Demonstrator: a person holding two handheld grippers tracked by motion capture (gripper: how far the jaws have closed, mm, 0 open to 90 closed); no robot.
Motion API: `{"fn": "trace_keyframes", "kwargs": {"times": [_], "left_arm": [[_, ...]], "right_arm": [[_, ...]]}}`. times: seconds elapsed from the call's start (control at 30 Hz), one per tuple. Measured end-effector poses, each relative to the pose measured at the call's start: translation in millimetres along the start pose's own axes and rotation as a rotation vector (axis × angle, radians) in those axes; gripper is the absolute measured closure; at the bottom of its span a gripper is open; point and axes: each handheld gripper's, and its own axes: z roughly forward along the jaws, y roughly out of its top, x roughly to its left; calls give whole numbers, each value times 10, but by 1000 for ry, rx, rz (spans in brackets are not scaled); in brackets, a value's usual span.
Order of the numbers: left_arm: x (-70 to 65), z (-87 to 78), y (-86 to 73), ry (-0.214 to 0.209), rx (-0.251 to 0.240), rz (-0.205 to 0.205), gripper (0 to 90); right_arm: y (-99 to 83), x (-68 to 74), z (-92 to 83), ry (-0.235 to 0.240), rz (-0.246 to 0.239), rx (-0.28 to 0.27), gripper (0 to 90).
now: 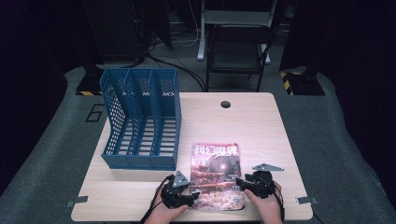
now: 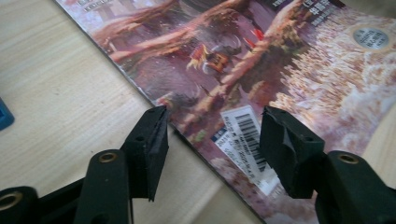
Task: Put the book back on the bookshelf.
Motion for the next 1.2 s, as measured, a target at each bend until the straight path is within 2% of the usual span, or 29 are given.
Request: {"fn": "trace_keyframes", "kwargs": {"times": [0.07,0.17,0.23,0.33,0.37,0.43,0.47,0.6,0.63,0.73,0.83,0.97,1.03,1.13,1.2], "left_arm": [[40,5,18,-8,9,-2,403],[124,25,50,9,-3,-23,373],[179,40,63,-5,-8,-32,370],[199,74,82,-11,-20,-25,369],[203,73,92,-19,-9,-14,369],[183,91,102,-20,-13,-11,370],[168,99,105,-19,-14,-11,371],[122,115,105,-15,-18,12,392],[111,116,103,-10,-17,8,393],[93,111,93,-4,-22,-3,398],[66,110,77,13,-33,-6,410],[-8,106,47,16,-42,0,415],[-25,94,43,15,-27,12,415],[-24,98,49,9,-32,0,414],[-18,95,51,5,-24,5,414]], "right_arm": [[5,-24,15,-3,2,-7,485],[41,-116,99,16,24,-37,445],[52,-118,116,18,41,-40,436],[78,-131,167,14,33,-54,421],[95,-109,186,8,26,-48,415],[107,-100,206,2,9,-51,408],[112,-83,215,1,23,-50,405],[133,-80,242,7,12,-52,389],[144,-86,259,29,12,-53,377],[154,-82,271,49,23,-49,373],[164,-76,287,50,12,-51,371],[176,-59,300,54,5,-46,356],[184,-43,305,42,8,-42,350],[188,-39,308,41,20,-43,349],[194,-50,303,50,41,-40,353]]}}
